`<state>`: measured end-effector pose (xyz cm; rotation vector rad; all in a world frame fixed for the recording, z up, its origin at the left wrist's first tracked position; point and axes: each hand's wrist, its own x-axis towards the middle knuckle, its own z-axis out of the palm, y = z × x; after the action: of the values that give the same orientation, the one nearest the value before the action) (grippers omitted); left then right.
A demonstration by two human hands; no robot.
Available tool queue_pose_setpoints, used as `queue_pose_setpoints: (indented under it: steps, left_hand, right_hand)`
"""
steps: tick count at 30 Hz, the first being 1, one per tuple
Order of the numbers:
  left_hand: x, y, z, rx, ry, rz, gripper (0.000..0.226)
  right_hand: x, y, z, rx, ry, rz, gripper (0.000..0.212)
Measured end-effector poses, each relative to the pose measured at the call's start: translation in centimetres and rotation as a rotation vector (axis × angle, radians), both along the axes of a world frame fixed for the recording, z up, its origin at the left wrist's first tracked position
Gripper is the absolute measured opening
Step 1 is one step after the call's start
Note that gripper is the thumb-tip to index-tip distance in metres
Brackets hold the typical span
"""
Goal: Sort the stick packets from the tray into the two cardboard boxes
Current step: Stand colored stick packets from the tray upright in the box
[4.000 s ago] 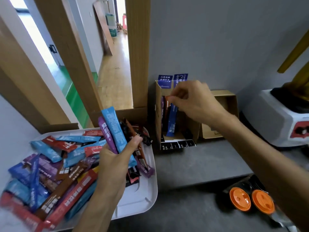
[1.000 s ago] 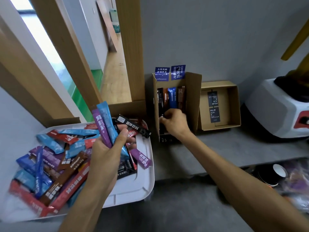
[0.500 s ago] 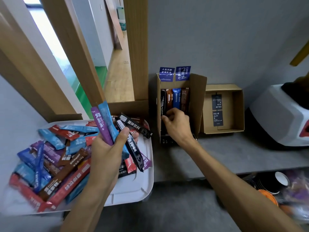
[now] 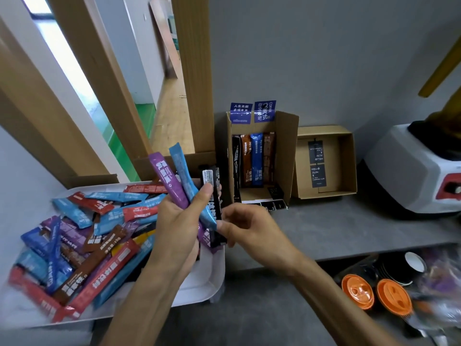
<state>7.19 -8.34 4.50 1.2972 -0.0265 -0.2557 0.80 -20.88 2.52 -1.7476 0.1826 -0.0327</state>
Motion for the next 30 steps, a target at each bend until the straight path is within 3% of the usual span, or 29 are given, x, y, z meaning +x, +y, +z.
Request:
queue_pose_setpoints:
  steps: [5,9,11,15,18,24,30]
  left_hand:
    - [0.0,0.2,-0.4,0.106,-0.109,0.013,0.011]
    - [0.1,1.0,-0.8,0.118,-0.109,0.036,0.008]
    - [0.0,1.3,-1.2,0.145,-0.095,0.046,0.005]
    - [-0.5,1.7,-1.7,0.165,-0.082,0.036,0.009]
    - [-0.6,2.0,-1.8,0.169,-0.074,0.047,0.008]
    - [-0.7,2.4,-1.1,0.077,-0.017,0.040,0.031]
    - [-0.4,2.2,-0.9,0.028,0.012,0.059,0.020]
  right_hand:
    - [-0.4,-1.2,-0.7,-0.072,-0.002,-0.069,0.004]
    - [2.7,-5.3,-1.0,-0.245,0.009,-0.394,0.014]
    - [5.3,-7.0,-1.4,-0.336,0.053,-0.449,0.020]
    - [8.2,-7.8,-2.3,-0.343,0.145,-0.420,0.033]
    - [8.7,-7.7,-3.1,-0.390,0.167,-0.419,0.027]
    - [9.5,-7.7,-3.7,-0.417,0.147,-0.420,0.012]
    - [9.3,-7.6,-4.1,-0.474,0.145,-0.402,0.008]
